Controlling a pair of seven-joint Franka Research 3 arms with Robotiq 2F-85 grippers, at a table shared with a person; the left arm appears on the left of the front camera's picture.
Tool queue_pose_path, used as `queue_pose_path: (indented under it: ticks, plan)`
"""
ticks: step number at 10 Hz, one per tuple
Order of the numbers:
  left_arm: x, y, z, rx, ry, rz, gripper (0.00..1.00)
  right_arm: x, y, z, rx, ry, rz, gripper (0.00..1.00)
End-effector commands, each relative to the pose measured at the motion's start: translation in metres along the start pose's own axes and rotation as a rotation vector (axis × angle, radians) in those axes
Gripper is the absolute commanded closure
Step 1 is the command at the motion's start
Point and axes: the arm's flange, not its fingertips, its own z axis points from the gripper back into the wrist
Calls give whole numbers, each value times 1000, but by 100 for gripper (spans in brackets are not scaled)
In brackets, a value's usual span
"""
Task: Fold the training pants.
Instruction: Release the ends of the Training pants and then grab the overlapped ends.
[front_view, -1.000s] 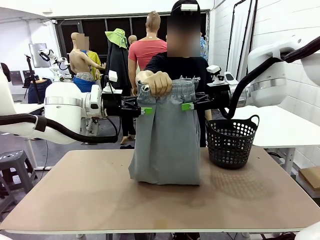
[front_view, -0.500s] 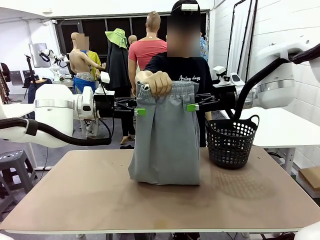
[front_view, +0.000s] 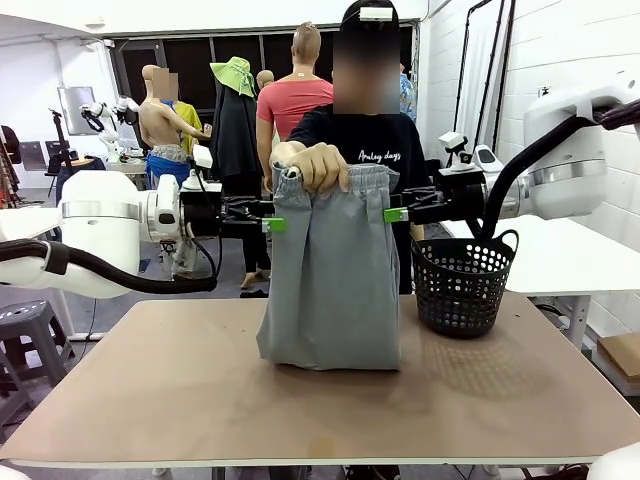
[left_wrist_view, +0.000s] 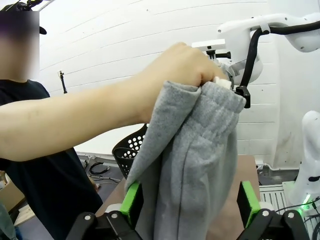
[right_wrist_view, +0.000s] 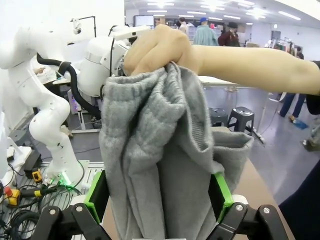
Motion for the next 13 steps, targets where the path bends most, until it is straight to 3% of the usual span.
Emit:
queue_pose_path:
  ticks: [1, 7, 13]
  plan:
    - [2, -3, 2, 45, -15, 23, 0, -3, 6, 2, -35, -7, -31, 0]
    - [-1, 3, 0, 43, -6, 22, 0, -10, 9, 12, -141, -13, -51, 0]
    - [-9, 3, -2, 103, 24, 16, 0, -8, 11, 5, -71, -53, -61, 0]
